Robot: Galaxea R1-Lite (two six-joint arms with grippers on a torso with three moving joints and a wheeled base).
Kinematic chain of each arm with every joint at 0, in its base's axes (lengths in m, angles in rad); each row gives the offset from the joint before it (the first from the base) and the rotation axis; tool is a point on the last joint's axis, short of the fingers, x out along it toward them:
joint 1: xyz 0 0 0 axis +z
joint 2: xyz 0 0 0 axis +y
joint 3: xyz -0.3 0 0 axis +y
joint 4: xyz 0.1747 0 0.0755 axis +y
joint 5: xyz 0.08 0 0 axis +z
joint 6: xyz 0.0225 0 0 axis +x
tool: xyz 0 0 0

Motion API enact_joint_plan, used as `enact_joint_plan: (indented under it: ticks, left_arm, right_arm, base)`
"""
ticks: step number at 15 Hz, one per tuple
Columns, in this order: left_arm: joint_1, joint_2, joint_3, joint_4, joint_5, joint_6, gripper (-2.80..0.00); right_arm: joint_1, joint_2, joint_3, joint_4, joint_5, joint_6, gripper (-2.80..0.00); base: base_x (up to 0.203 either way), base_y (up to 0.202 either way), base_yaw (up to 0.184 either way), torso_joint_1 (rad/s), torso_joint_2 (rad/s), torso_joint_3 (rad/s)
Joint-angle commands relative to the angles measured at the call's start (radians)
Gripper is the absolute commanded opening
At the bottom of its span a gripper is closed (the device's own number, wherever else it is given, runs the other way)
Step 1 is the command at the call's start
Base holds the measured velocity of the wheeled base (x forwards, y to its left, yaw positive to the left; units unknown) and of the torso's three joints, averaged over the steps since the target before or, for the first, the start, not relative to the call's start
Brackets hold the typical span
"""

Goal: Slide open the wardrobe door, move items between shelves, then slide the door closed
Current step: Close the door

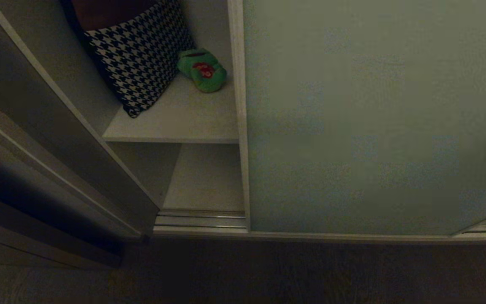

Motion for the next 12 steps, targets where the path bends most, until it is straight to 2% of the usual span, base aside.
enact_joint_plan:
  ticks: [1,7,12]
  left_arm:
    - [0.000,0.000,0.000,0.000,0.000,0.000,-2.80]
    - [0.000,0.000,0.000,0.000,0.000,0.000,-2.80]
    - [0.000,0.000,0.000,0.000,0.000,0.000,-2.80]
  right_arm:
    - [0.005,0.023,-0.001,-0.002,0.006,0.001,-2.80]
    - [0.078,0.068,0.001,-0.044,0.006,0.002,-2.80]
    - [0.091,0.116,0.001,-0.104,-0.003,0.003,-2.80]
  base:
    - [0.000,0.000,0.000,0.000,0.00,0.000]
    - [0.000,0.000,0.000,0.000,0.00,0.000]
    - [0.000,0.000,0.000,0.000,0.00,0.000]
